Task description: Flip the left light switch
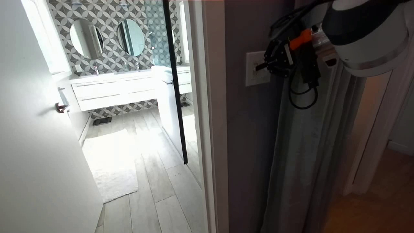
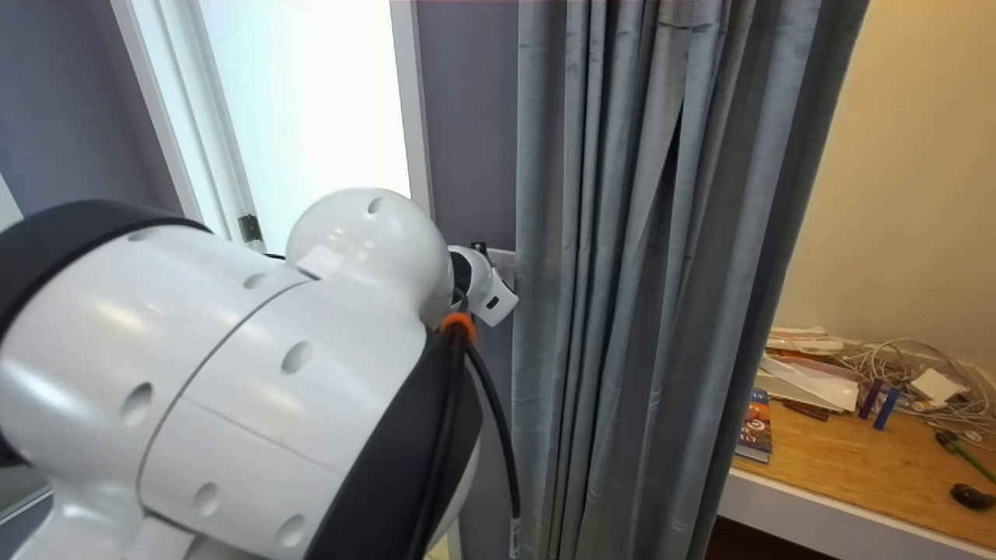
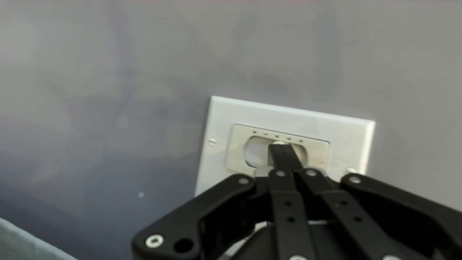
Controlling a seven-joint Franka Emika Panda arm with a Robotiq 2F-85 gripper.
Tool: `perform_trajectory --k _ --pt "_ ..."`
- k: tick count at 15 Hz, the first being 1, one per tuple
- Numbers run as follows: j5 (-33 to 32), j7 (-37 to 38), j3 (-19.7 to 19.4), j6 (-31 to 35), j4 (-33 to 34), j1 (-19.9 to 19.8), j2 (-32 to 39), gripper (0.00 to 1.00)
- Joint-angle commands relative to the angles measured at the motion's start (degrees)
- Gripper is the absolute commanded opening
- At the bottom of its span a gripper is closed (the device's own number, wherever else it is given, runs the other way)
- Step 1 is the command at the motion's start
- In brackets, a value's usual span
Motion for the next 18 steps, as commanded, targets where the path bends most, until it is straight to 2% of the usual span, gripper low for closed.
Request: perform_trajectory --k 1,4,5,7,10,12,17,18 --pt "2.53 0.96 -1.60 -1.18 0.91 -0.86 8.41 0.00" --pt "2.58 1.27 -0.67 0.15 1.33 -1.13 9.02 0.03" --pt "2.56 1.21 -0.32 0.18 1.12 -1.30 8.42 0.27" --pt "2.70 1.36 0.51 -0.49 1.63 -1.35 7.40 0.31" --pt "3.90 1.17 3.55 -3.65 1.72 -3.88 7.41 0.51" --pt "4.78 1.13 6.34 -6.84 1.85 -6.91 7.83 0.66" --pt "4.50 1.40 15.73 -13.98 0.79 -18.39 6.02 0.99" --pt "4.18 1.54 17.31 -15.20 0.65 -20.08 4.99 0.99"
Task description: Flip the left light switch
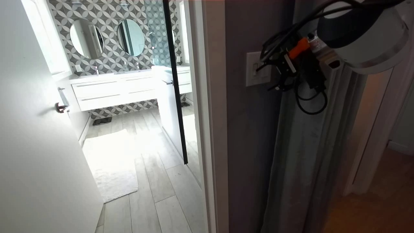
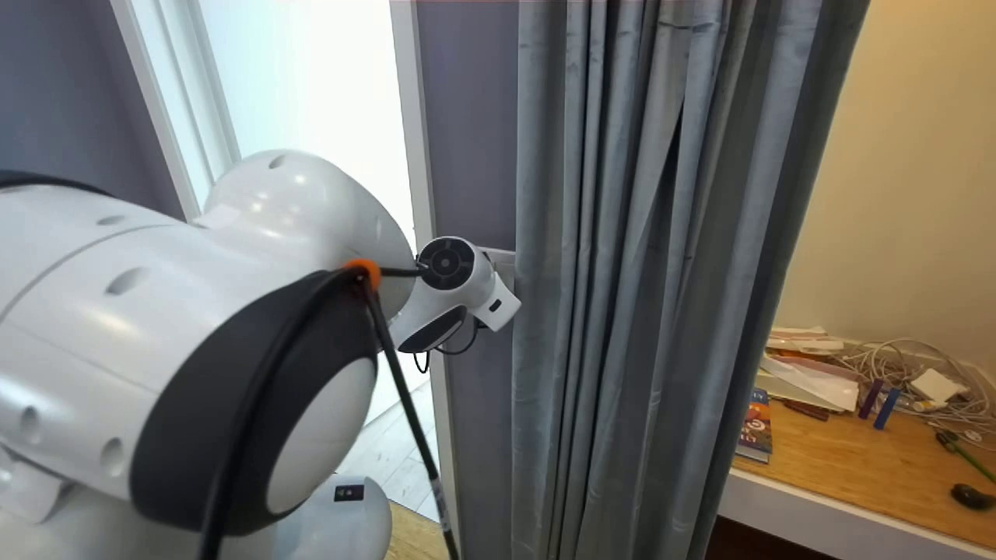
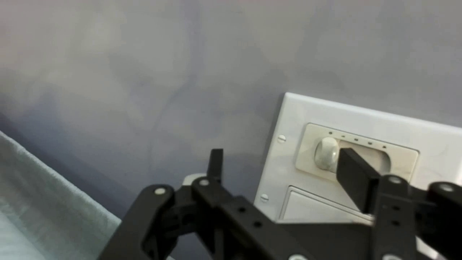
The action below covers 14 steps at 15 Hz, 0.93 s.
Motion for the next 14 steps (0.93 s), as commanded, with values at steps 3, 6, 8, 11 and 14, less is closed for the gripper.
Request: perform_trajectory --k 3,6,8,11,14 --pt "-0.12 1.60 9.71 -7.35 0.04 -9.86 -3.71 1.00" --pt "3.39 -0.27 15.23 -12.70 0.46 -14.88 -5.79 1.00" --pt "4.41 -0.12 19.44 -16.85 0.13 -19.47 -7.48 1.00" --pt "5.86 0.11 25.68 -22.28 0.05 -26.36 -10.24 1.00" --pt "6.89 0.26 29.92 -27.04 0.01 -31.05 -13.28 1.00"
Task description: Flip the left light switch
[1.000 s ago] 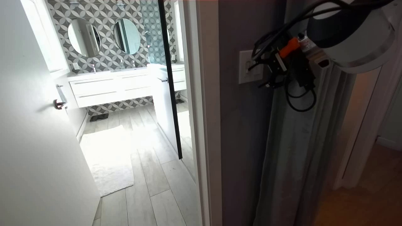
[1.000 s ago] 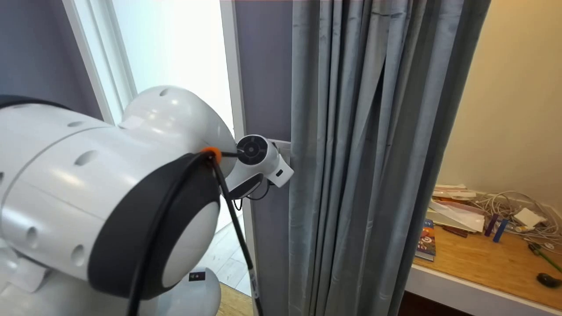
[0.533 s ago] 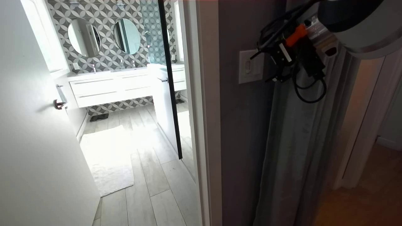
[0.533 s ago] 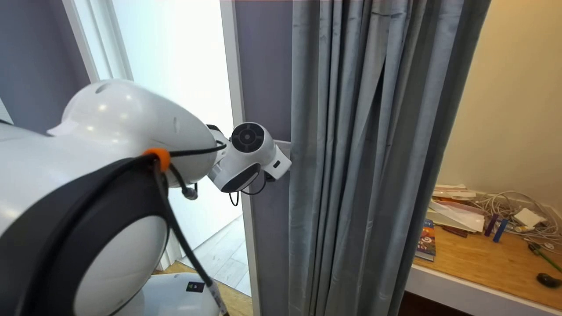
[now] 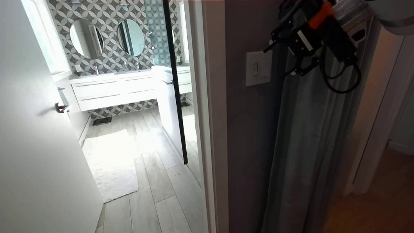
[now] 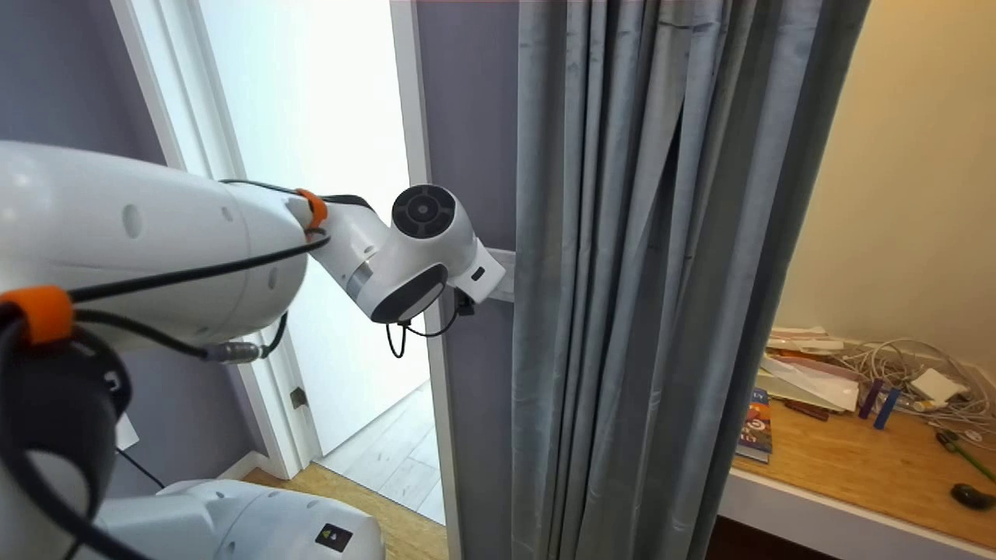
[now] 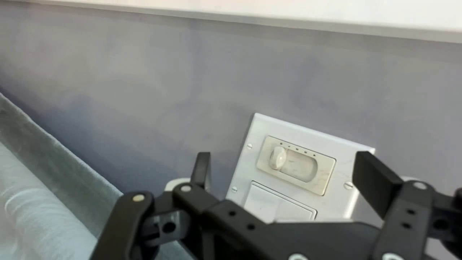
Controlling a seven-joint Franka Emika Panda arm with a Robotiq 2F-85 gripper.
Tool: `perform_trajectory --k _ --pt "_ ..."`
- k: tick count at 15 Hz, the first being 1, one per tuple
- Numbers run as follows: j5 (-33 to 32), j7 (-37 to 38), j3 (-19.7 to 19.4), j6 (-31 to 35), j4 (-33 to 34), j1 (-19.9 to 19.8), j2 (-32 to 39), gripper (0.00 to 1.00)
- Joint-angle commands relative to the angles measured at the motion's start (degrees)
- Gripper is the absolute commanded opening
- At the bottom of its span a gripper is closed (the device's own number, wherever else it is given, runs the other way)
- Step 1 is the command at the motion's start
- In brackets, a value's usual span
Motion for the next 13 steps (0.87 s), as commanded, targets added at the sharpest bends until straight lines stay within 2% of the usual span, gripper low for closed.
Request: perform_trajectory --k 1,9,13 --pt "2.79 -0.41 4.95 -6.19 -0.21 -5.35 -4.82 1.00" --pt "4.24 -0.13 8.78 -14.18 0.01 -10.91 -10.60 1.00" --pt "4.31 -1.38 9.43 -13.82 0.28 -11.80 -9.80 1.00"
